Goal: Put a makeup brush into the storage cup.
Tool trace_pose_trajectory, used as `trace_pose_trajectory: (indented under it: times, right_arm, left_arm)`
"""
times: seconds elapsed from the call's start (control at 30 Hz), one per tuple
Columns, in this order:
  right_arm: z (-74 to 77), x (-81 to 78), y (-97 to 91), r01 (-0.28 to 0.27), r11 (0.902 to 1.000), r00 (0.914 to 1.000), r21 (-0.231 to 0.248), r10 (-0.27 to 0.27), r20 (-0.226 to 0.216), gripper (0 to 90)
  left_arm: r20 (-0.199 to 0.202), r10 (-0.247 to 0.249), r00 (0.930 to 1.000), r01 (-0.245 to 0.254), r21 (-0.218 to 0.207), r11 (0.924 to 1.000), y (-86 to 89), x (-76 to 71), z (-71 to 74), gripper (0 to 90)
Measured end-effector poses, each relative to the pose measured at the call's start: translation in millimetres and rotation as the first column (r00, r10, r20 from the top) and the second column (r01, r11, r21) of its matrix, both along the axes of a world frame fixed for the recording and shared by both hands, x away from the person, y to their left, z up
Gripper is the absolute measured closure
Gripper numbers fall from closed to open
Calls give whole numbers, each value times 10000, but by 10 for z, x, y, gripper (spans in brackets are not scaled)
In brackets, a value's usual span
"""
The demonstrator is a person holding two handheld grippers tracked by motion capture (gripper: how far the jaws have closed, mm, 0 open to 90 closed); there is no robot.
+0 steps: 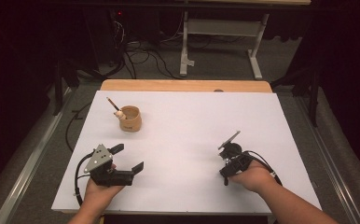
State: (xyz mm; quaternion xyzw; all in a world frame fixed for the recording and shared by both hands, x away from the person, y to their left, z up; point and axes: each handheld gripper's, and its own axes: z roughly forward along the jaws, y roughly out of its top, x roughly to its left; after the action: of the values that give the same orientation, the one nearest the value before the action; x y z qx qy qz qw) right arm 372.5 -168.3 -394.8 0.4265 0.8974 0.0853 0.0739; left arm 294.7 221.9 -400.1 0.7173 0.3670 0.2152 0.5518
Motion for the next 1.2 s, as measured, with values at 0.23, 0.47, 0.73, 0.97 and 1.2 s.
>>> trace_pose_trajectory:
  times: [0.23, 0.47, 0.73, 0.97, 1.2]
  right_arm:
    - [5, -22, 12, -243, 9997, 9997, -8, 243, -25, 623]
    - [10, -18, 11, -282, 9996, 9995, -23, 282, -134, 708]
    - [10, -10, 22, -296, 9995, 9993, -95, 294, -224, 749]
    - [7, 11, 14, -317, 9994, 9990, -139, 313, -307, 799]
    - [5, 28, 27, -299, 9992, 9988, -250, 288, -400, 800]
  left_arm:
    - [0, -30, 10000, 30, -18, 10000, -3, -1, -2, 21]
    - [13, -25, 10000, 25, -20, 10000, 6, -2, 1, 21]
    - [30, -12, 10000, 12, -34, 10000, 8, -7, 6, 21]
    - [21, 11, 10000, -11, -43, 10000, 7, -10, 7, 21]
    - [5, 27, 10000, -27, -10, 10000, 11, -7, 3, 23]
